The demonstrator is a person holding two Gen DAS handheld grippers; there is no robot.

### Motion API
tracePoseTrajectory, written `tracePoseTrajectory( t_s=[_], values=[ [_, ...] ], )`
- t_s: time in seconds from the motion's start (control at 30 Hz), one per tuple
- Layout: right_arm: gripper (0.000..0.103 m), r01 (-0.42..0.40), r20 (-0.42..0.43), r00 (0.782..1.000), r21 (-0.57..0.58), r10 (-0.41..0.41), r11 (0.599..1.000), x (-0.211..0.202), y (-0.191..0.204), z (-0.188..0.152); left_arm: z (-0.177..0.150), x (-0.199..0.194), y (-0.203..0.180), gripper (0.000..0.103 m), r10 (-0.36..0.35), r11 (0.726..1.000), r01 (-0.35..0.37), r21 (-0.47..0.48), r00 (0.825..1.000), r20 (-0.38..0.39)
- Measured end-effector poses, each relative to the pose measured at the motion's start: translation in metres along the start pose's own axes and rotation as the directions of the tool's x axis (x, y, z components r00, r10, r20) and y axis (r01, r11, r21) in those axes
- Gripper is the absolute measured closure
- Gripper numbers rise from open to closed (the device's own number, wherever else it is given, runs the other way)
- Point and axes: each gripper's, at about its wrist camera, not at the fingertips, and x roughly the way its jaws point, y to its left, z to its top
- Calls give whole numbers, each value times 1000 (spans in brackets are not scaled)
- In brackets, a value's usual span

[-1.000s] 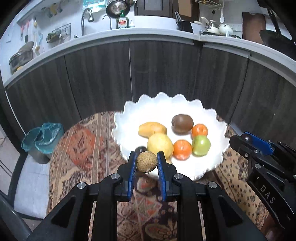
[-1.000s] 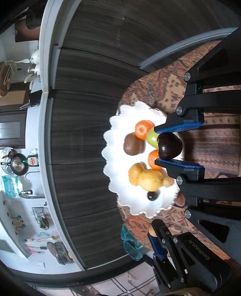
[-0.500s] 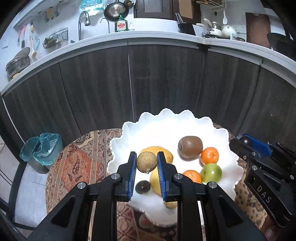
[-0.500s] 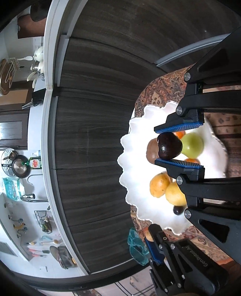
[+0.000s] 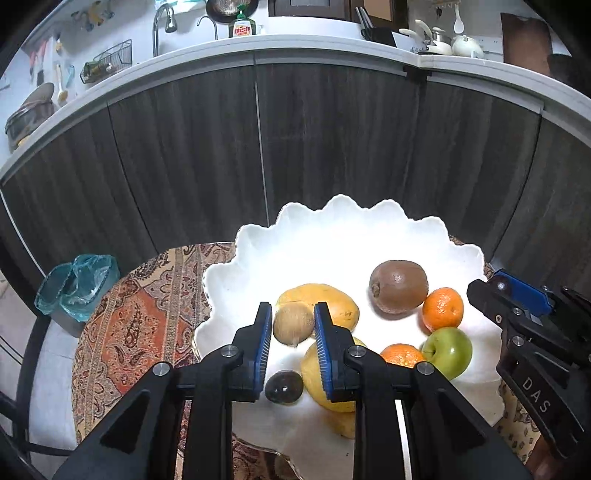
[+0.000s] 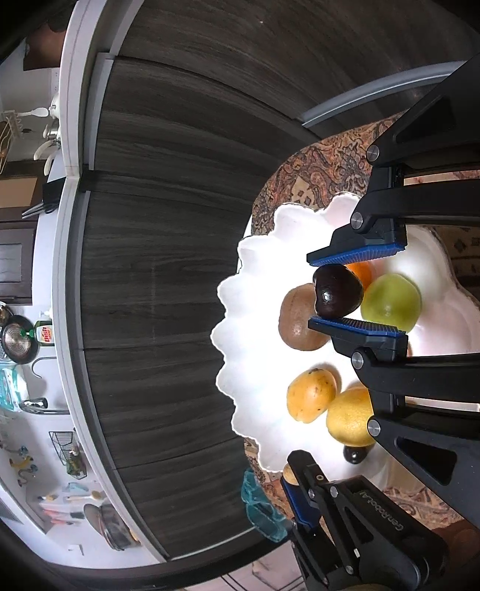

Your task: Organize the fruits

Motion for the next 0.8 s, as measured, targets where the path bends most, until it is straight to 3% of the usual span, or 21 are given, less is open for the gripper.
tracePoseTrajectory(
  t_s=[0.17,0.23,0.3,0.33,0.43,0.8],
  values=[
    [72,8,5,1000,-6,-8,1000,1,0,-1,-1,2,-1,58,18,1000,-18,2,1000,-1],
    [57,15,7,1000,-1,-15,1000,1,-1,-1,-1,1,-1,50,31,1000,-31,3,1000,1],
    [35,32,18,999,3,-32,999,-1,-2,-1,-1,-1,-1,38,51,999,-51,3,999,10],
    [32,45,29,999,6,-46,999,-3,-3,0,-1,-2,-1,32,65,998,-65,2,998,15],
    [23,71,48,996,11,-71,997,-10,-5,1,-1,-8,-1,27,93,996,-93,-5,995,31],
    [18,77,91,993,41,-81,996,-47,-5,3,-5,-49,4,15,140,989,-137,-57,989,47]
  ],
)
